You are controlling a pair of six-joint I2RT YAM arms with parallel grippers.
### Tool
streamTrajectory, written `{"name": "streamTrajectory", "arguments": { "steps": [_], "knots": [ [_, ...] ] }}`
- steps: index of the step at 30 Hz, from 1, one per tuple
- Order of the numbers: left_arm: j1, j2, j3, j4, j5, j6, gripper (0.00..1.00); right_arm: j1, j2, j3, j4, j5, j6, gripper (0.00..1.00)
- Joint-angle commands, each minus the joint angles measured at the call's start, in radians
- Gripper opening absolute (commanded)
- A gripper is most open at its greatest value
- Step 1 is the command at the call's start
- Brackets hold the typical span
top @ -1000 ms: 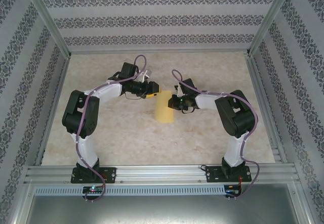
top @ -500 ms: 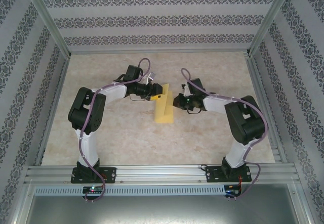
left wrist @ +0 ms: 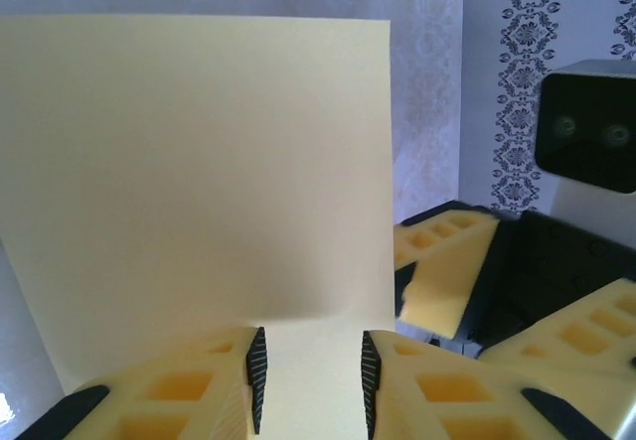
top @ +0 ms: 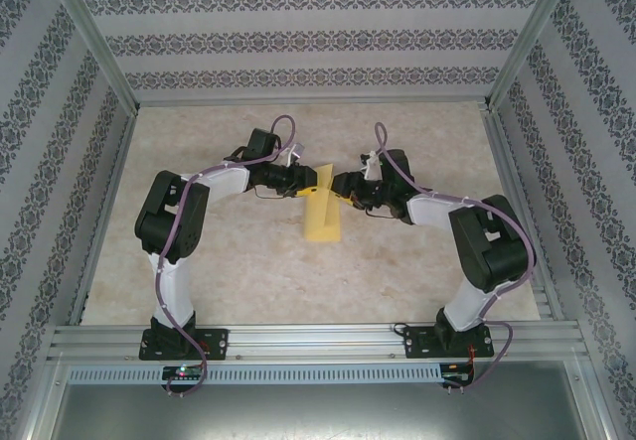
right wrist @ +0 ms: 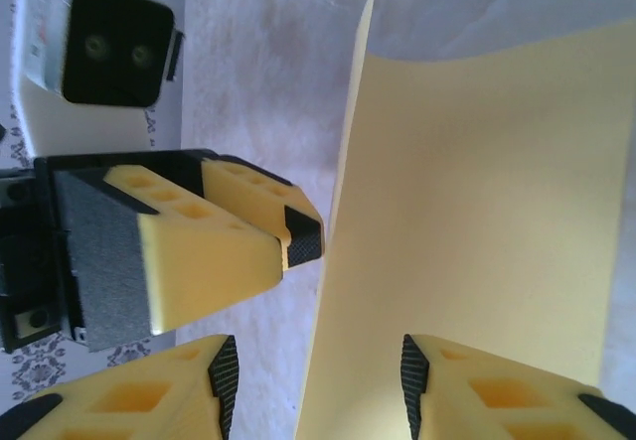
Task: Fold a paper plane with a square sheet of paper (fold left side to right side)
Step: First fold in half a square sheet of paper at the center of the table.
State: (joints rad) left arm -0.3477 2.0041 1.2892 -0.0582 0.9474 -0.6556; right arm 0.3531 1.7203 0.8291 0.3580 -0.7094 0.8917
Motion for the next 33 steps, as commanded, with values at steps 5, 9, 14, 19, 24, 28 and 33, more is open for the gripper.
{"name": "streamTrajectory", "arguments": {
  "steps": [5,9,14,19,24,28,33],
  "knots": [
    [-0.014,0.017,0.030,0.001,-0.007,0.021,0.34,0.038,0.062,0.037,0.050,-0.023,0.048,0.37],
    [-0.014,0.007,0.027,-0.007,-0.015,0.027,0.34,0.037,0.068,0.046,0.001,-0.003,0.014,0.13],
    [-0.013,-0.078,-0.019,-0.042,-0.104,0.063,0.42,0.037,0.090,0.091,-0.150,0.055,-0.090,0.04],
    [-0.013,-0.163,-0.073,-0.128,-0.218,0.107,0.44,0.038,0.117,0.127,-0.239,0.103,-0.152,0.04],
    [-0.020,-0.176,-0.108,-0.174,-0.287,0.108,0.45,0.037,0.136,0.135,-0.291,0.152,-0.177,0.05],
    [-0.043,-0.121,-0.077,-0.210,-0.303,0.119,0.48,0.037,0.146,0.128,-0.296,0.169,-0.182,0.05],
    [-0.079,-0.051,-0.010,-0.244,-0.333,0.128,0.48,0.038,0.153,0.131,-0.297,0.173,-0.187,0.06]
  ]
}}
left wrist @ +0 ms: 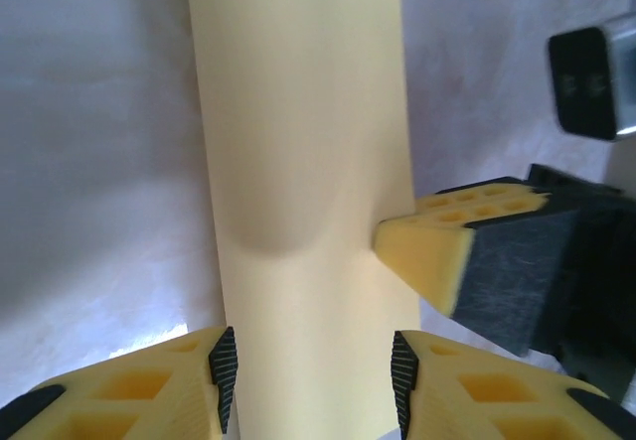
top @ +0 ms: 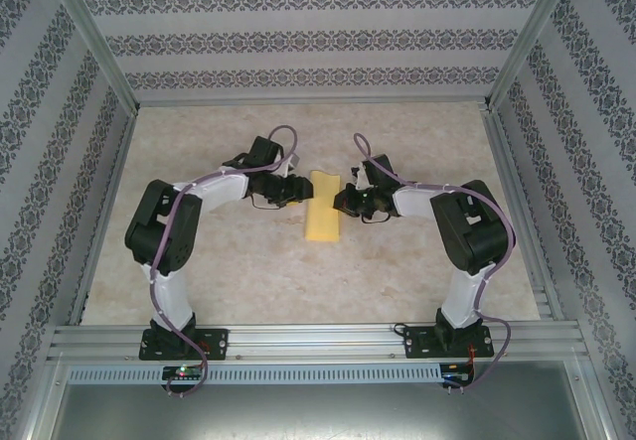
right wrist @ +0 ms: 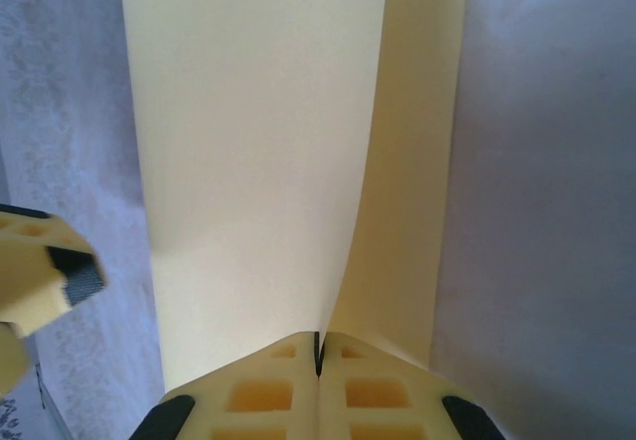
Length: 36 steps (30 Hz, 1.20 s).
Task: Fold a paper plane with a square sheet of paper (fold left side to right side)
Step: First fold in half a square sheet of paper at the center of the table.
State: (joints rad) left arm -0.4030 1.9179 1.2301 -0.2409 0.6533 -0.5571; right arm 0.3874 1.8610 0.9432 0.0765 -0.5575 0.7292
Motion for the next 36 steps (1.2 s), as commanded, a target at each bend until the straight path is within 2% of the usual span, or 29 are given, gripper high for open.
{"name": "streamTrajectory", "arguments": {
  "steps": [1,10,14,21,32,36],
  "knots": [
    [-0.028,0.047,0.061,-0.071,-0.050,0.030,0.48,0.005,0.013,0.017,-0.014,0.020,-0.024,0.06],
    [-0.048,0.111,0.111,-0.125,-0.127,0.045,0.44,0.005,0.012,0.025,-0.021,0.019,-0.033,0.09],
    [-0.054,0.132,0.120,-0.147,-0.159,0.052,0.42,0.000,-0.021,0.016,-0.029,0.027,-0.048,0.19],
    [-0.066,0.154,0.138,-0.179,-0.179,0.070,0.41,-0.052,-0.165,-0.041,-0.113,0.130,-0.104,0.36],
    [-0.087,0.189,0.192,-0.249,-0.210,0.103,0.41,-0.158,-0.385,-0.156,-0.199,0.216,-0.167,0.48],
    [-0.092,0.205,0.211,-0.266,-0.212,0.109,0.41,-0.170,-0.420,-0.175,-0.190,0.209,-0.155,0.56]
  ]
}}
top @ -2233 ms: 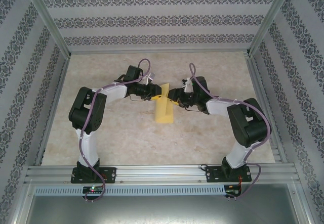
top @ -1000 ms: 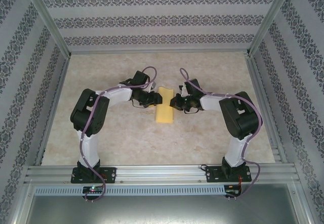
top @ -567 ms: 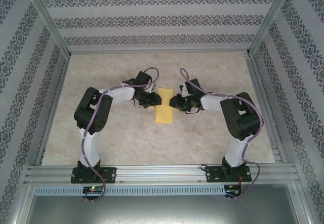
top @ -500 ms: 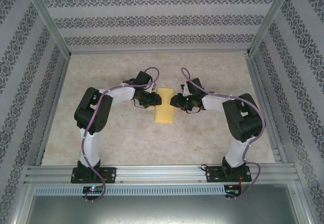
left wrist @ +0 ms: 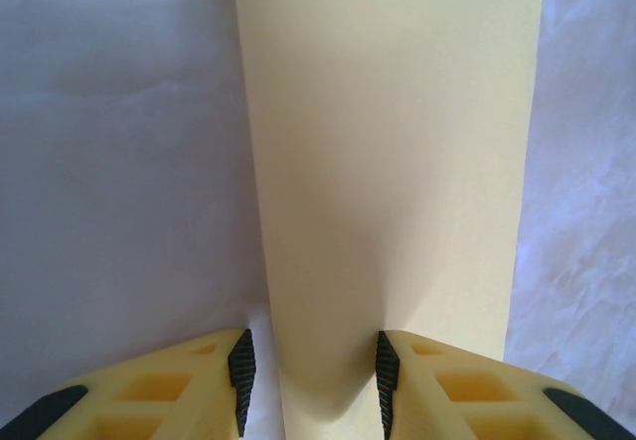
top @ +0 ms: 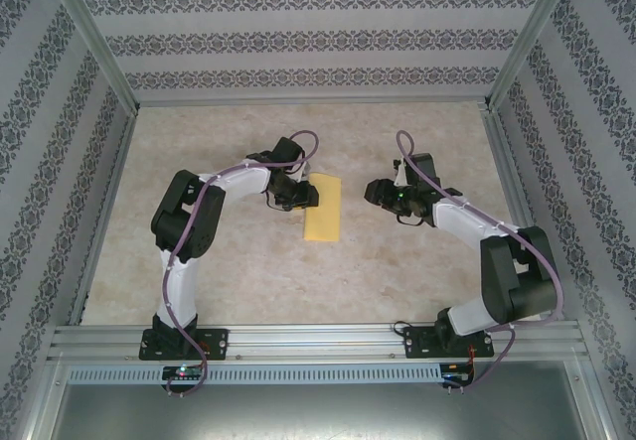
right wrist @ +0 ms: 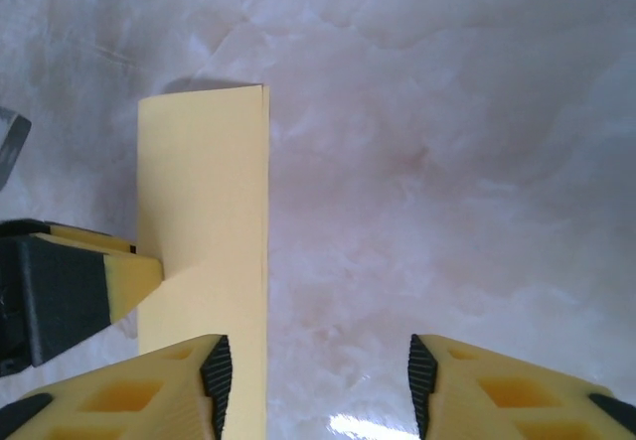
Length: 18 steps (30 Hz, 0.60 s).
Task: Fold a paper plane with a square sheet of paper (fold left side to right side)
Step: First fold in half a square sheet of paper at the center of the table.
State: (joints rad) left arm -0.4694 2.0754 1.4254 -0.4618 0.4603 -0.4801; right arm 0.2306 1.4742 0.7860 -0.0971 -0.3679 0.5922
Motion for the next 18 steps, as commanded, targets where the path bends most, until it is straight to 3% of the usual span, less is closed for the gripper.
{"name": "streamTrajectory", "arguments": {
  "steps": [1,10,18],
  "knots": [
    [-0.028,0.050,0.020,-0.049,-0.020,0.032,0.41,-0.015,-0.041,-0.023,-0.010,0.013,-0.011,0.58],
    [-0.038,0.068,0.045,-0.075,-0.038,0.041,0.41,-0.033,-0.081,-0.059,0.081,-0.069,0.053,0.88],
    [-0.041,0.081,0.059,-0.086,-0.042,0.040,0.42,-0.031,-0.093,-0.065,0.079,-0.072,0.059,0.94]
  ]
}}
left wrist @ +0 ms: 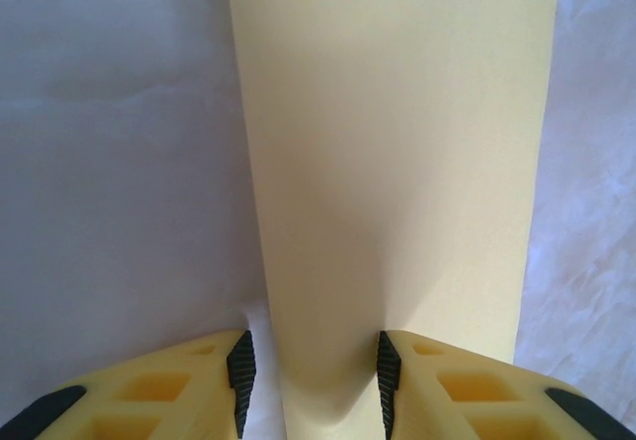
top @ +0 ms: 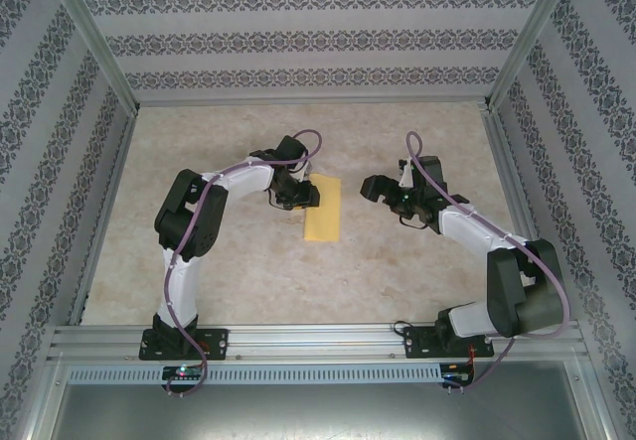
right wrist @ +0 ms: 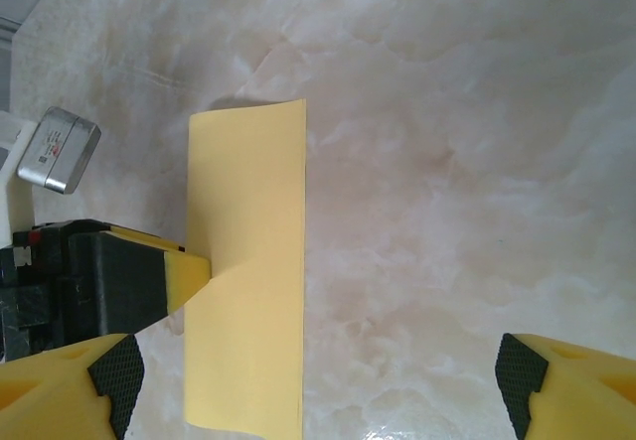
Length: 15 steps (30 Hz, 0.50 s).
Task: Fold a paper plane with a square sheet of paper (fold left side to right side)
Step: First fold in half a square sheet of paper at the center of the table.
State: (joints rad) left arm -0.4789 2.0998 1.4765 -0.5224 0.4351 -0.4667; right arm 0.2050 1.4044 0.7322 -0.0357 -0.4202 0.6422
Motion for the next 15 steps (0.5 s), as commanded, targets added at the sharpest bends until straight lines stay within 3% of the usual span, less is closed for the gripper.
{"name": "streamTrajectory", "arguments": {
  "steps": [1,15],
  "knots": [
    [-0.032,0.056,0.008,-0.026,-0.018,0.026,0.42,-0.006,-0.024,-0.012,0.017,-0.020,0.010,0.94],
    [-0.041,0.076,0.030,-0.049,-0.033,0.030,0.42,-0.006,-0.027,-0.011,0.002,-0.017,0.007,0.95]
  ]
}}
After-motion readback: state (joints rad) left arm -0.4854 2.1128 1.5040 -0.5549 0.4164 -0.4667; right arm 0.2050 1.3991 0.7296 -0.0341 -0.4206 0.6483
